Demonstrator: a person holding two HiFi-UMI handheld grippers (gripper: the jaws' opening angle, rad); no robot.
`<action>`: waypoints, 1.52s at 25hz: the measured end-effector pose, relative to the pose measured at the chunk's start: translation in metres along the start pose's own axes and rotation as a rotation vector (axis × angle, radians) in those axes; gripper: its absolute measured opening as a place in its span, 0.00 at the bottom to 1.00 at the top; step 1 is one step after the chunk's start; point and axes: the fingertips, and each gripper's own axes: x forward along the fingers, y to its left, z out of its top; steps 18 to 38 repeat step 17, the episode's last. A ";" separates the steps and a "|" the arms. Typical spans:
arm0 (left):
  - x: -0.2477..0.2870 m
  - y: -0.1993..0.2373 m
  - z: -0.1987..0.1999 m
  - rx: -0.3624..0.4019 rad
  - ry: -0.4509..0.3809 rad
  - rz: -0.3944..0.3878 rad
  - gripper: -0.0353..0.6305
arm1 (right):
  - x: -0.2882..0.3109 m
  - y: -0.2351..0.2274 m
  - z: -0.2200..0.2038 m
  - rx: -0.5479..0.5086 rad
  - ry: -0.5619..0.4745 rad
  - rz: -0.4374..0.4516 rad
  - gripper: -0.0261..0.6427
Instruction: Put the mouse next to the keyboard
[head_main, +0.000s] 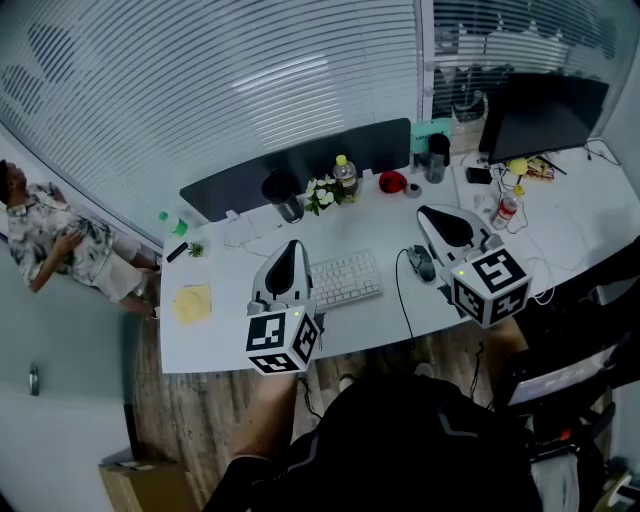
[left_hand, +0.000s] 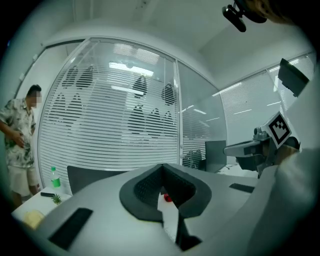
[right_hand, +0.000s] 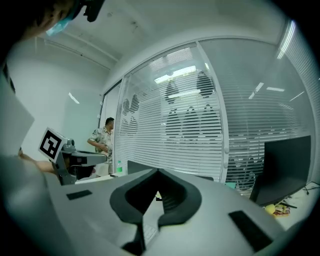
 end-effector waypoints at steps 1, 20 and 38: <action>0.001 -0.001 -0.002 -0.001 0.007 -0.002 0.10 | 0.000 -0.001 0.000 0.006 -0.001 -0.003 0.04; 0.000 -0.013 0.002 0.029 0.002 -0.009 0.10 | -0.010 -0.007 -0.002 0.035 -0.016 -0.032 0.04; 0.000 -0.013 0.002 0.029 0.002 -0.009 0.10 | -0.010 -0.007 -0.002 0.035 -0.016 -0.032 0.04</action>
